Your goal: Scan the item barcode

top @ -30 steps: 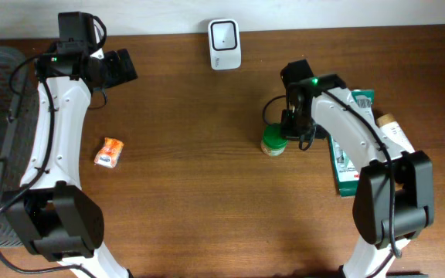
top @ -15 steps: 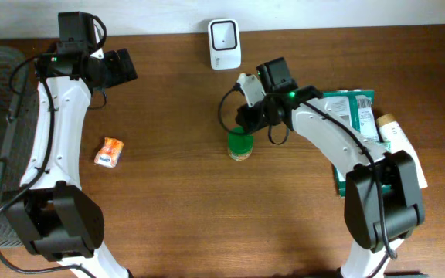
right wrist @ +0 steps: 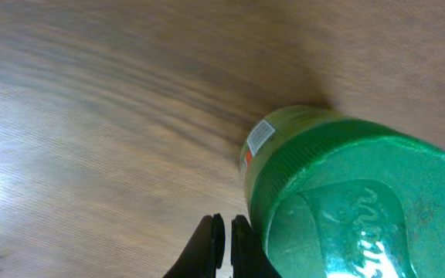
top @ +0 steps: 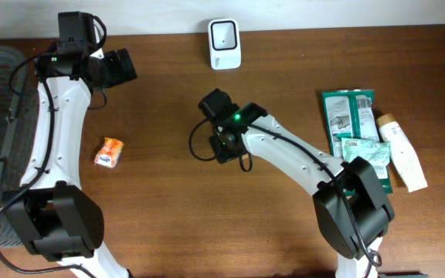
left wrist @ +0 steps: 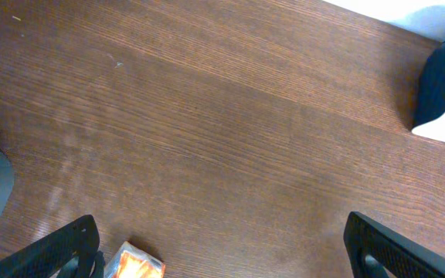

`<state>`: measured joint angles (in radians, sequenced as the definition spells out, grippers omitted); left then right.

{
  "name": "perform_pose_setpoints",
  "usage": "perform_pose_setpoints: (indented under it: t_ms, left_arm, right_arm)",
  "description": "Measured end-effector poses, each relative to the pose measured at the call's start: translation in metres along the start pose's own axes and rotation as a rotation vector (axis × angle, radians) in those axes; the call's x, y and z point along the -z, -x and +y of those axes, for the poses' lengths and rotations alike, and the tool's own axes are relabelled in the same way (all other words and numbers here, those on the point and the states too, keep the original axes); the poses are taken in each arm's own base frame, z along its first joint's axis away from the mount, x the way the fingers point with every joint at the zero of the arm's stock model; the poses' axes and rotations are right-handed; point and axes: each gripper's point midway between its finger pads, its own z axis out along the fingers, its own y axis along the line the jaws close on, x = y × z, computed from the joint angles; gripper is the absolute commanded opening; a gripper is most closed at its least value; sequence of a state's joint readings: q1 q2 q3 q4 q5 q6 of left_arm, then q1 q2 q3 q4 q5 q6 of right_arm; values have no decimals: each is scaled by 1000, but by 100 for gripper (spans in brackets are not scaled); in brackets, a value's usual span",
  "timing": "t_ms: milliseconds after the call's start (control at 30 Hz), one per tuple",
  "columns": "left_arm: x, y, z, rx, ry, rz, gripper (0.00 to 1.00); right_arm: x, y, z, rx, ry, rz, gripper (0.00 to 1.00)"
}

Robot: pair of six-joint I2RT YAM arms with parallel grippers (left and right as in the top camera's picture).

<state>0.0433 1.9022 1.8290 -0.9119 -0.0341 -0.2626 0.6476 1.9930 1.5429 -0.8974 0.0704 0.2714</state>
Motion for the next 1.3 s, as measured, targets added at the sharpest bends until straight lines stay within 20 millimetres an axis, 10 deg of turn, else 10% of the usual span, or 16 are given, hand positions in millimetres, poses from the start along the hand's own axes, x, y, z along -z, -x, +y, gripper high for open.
perform_pose_setpoints:
  t_ms: [200, 300, 367, 433, 567, 833, 1300]
  left_arm:
    - [0, 0, 0, 0, 0, 0, 99]
    - [0, 0, 0, 0, 0, 0, 99]
    - [0, 0, 0, 0, 0, 0, 99]
    - [0, 0, 0, 0, 0, 0, 99]
    - [0, 0, 0, 0, 0, 0, 99]
    - [0, 0, 0, 0, 0, 0, 99]
    - [0, 0, 0, 0, 0, 0, 99]
  right_arm:
    - [-2, 0, -58, 191, -79, 44, 9]
    - [13, 11, -62, 169, -59, 8, 62]
    - [63, 23, -67, -24, -51, -91, 99]
    - [101, 29, -90, -298, -48, -172, 98]
    - [47, 25, -114, -714, -67, -111, 99]
    - [11, 34, -114, -766, -69, -104, 99]
    - [-8, 13, -114, -724, -60, -23, 65]
